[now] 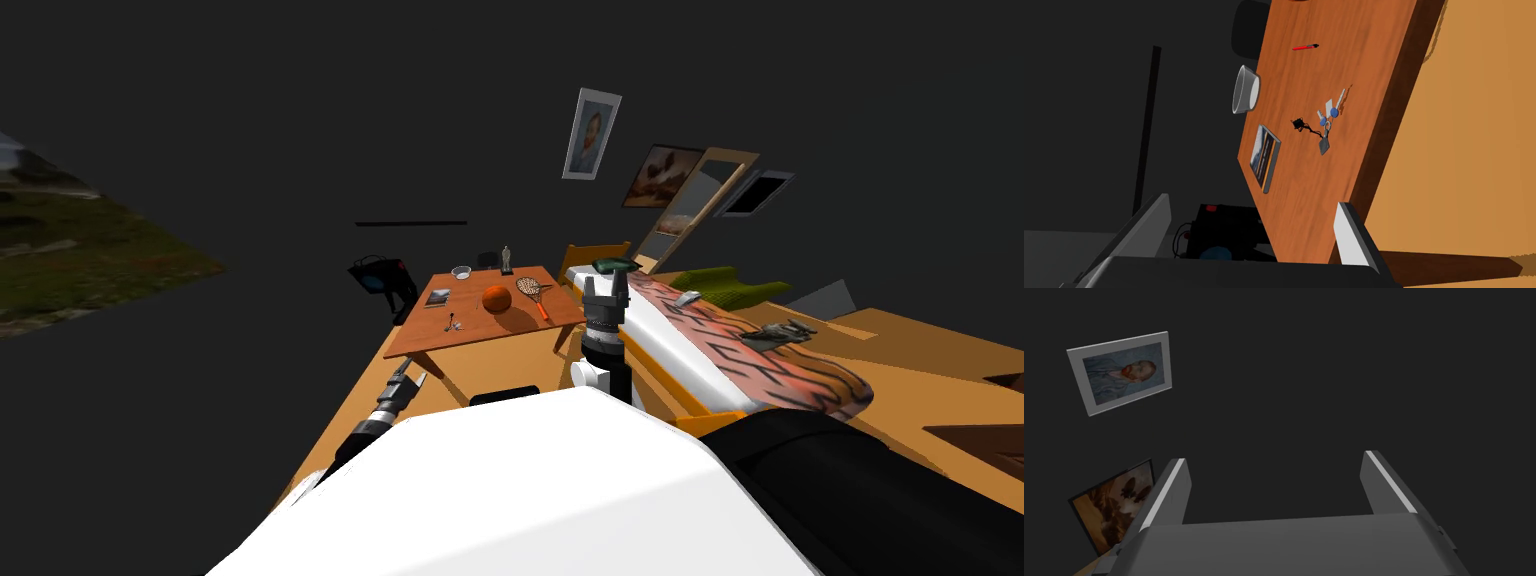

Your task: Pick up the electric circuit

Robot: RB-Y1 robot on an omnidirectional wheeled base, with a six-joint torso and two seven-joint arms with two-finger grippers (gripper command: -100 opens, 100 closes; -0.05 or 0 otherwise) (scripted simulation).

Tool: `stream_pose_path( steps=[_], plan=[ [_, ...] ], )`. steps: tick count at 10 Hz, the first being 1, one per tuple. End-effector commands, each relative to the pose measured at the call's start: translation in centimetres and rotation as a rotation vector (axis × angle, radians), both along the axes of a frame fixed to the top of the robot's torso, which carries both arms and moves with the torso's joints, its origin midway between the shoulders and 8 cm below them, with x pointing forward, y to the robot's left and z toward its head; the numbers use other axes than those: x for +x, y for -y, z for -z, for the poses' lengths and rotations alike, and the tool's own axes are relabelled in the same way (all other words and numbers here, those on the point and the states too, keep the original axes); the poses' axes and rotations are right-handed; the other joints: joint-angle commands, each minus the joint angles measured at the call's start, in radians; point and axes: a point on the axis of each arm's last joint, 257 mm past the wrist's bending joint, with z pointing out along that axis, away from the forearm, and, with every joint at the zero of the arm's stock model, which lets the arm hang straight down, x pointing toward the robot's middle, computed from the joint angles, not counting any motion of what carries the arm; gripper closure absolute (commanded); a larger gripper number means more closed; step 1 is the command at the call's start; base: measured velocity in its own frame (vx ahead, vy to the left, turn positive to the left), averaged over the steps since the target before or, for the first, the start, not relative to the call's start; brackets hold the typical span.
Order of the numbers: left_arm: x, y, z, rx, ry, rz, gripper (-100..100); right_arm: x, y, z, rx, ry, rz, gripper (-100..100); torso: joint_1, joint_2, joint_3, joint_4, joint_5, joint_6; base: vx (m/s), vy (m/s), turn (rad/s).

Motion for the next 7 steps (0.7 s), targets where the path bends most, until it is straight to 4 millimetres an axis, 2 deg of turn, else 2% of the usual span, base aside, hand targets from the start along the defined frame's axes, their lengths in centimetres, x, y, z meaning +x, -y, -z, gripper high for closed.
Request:
stream_pose_path(
  steps=[1, 2, 3, 4, 7],
  plan=[
    [-1.3, -1.6, 2.4, 0.009, -0.077, -0.005, -100, 0.0, 0.0, 0.0, 0.0, 0.0, 0.0, 0, 0.0, 0.0, 0.0, 0.0, 0.0, 0.0, -0.013, -0.069, -0.348],
    [-1.9, -2.3, 3.4, 0.017, -0.1, -0.018, -100, 0.0, 0.0, 0.0, 0.0, 0.0, 0.0, 0, -0.001, 0.0, 0.0, 0.0, 0.0, 0.002, -0.025, -0.058, -0.128],
    [-3.4, -3.8, 5.3, 0.028, -0.168, -0.022, -100, 0.0, 0.0, 0.0, 0.0, 0.0, 0.0, 0, -0.001, 0.0, 0.0, 0.0, 0.0, 0.0, -0.022, -0.079, -0.244],
    [-4.0, -4.4, 6.0, 0.034, -0.186, -0.033, -100, 0.0, 0.0, 0.0, 0.0, 0.0, 0.0, 0, -0.002, 0.0, 0.0, 0.0, 0.0, 0.001, -0.015, -0.07, -0.156],
    [-7.9, -8.3, 9.9, 0.075, -0.333, -0.057, -100, 0.0, 0.0, 0.0, 0.0, 0.0, 0.0, 0, -0.001, 0.0, 0.0, 0.0, 0.0, 0.0, -0.014, -0.07, -0.269]
  ],
)
